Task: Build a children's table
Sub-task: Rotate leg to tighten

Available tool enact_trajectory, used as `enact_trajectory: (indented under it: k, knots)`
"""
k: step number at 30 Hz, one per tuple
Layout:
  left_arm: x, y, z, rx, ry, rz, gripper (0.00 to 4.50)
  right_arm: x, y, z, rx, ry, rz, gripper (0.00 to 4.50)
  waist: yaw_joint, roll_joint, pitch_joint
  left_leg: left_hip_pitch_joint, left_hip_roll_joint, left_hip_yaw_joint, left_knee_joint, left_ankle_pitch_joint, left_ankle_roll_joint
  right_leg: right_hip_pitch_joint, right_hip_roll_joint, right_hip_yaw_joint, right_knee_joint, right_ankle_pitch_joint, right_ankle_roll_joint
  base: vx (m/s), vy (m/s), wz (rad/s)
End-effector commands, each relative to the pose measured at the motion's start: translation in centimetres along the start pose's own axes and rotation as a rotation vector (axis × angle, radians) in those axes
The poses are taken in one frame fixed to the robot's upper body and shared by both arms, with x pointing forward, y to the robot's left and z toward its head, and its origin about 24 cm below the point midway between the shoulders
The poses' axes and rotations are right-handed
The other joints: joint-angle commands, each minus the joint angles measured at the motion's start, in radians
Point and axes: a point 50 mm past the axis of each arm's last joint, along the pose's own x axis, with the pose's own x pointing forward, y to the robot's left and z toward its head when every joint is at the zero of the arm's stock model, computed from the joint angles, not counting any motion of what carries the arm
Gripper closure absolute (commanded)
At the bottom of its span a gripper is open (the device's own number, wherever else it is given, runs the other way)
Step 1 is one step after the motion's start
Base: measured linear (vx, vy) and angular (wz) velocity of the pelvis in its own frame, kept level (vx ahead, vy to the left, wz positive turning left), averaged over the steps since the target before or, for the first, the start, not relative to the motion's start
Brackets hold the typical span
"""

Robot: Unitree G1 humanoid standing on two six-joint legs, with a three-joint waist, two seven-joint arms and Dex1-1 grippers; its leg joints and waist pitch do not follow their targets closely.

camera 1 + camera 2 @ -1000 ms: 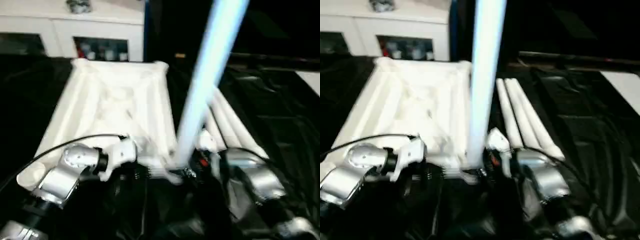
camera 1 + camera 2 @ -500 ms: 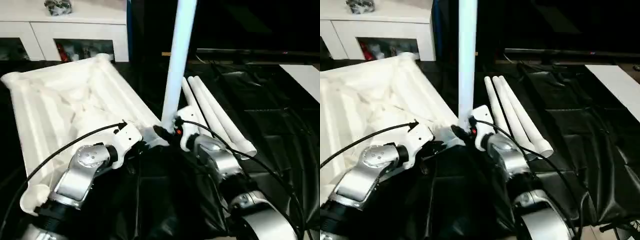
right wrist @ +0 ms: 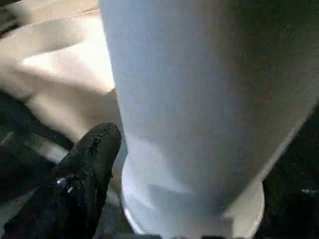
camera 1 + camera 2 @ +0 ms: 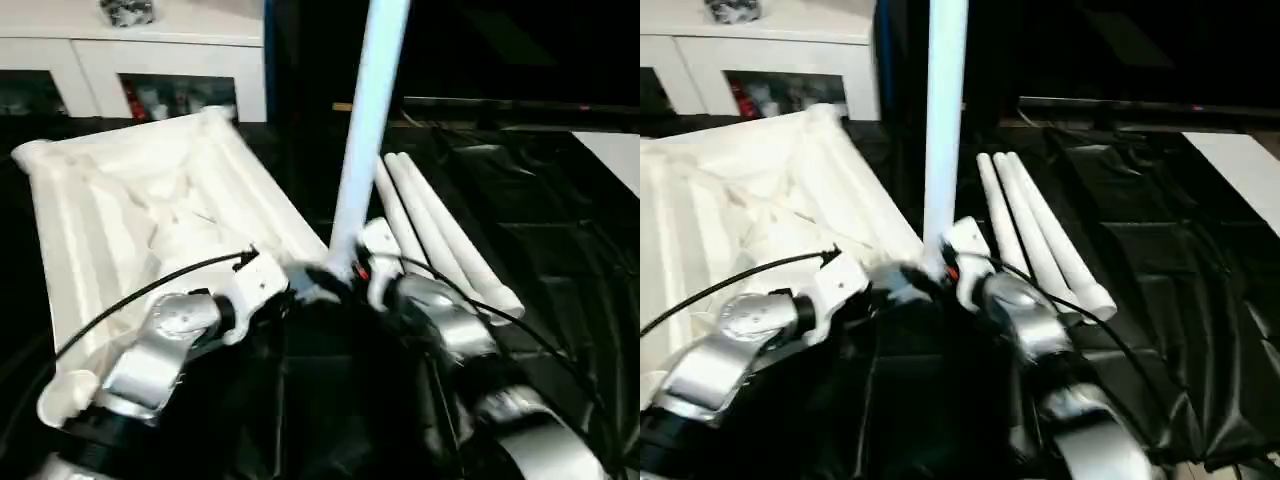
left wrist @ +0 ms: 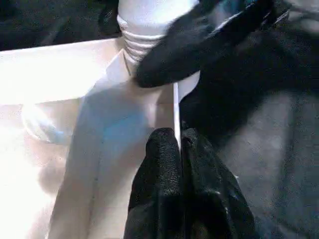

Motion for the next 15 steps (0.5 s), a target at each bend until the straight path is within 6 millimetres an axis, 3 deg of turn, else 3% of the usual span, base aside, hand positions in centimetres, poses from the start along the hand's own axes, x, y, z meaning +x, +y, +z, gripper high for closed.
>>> enact_trajectory:
  k: [1, 8, 12, 15]
  knots:
    - [0.5, -0.9, 1.3, 0.055, -0.072, -0.087, 4.50, 0.0, 0.9, -0.1, -0.011, 0.013, 0.105, 0.76, 0.001, 0.012, -0.058, 0.009, 0.055, -0.018, -0.065, -0.228, 0.032, 0.040, -0.089, 0.060, -0.079, -0.154, -0.177, 0.000, 0.000, 0.00]
    - [-1.3, -0.3, 0.2, 0.059, -0.044, -0.209, 4.50, -3.6, 2.0, -0.3, -0.058, 0.058, 0.377, 0.76, 0.015, 0.009, -0.058, 0.008, 0.056, -0.018, -0.063, -0.224, 0.039, 0.042, -0.090, 0.060, -0.082, -0.181, -0.171, 0.000, 0.000, 0.00]
    - [-1.7, -0.2, -0.3, 0.064, -0.020, -0.258, 4.50, -4.2, 2.5, -0.4, -0.077, 0.080, 0.440, 0.76, 0.025, 0.010, -0.057, 0.010, 0.057, -0.017, -0.063, -0.234, 0.036, 0.038, -0.091, 0.059, -0.083, -0.197, -0.175, 0.000, 0.000, 0.00]
    - [-1.9, -0.2, -0.4, 0.066, -0.016, -0.273, 4.50, -4.4, 2.9, -0.5, -0.076, 0.093, 0.477, 1.12, 0.024, 0.009, -0.057, 0.011, 0.057, -0.019, -0.066, -0.249, 0.027, 0.038, -0.092, 0.059, -0.085, -0.226, -0.172, 0.000, 0.000, 0.00]
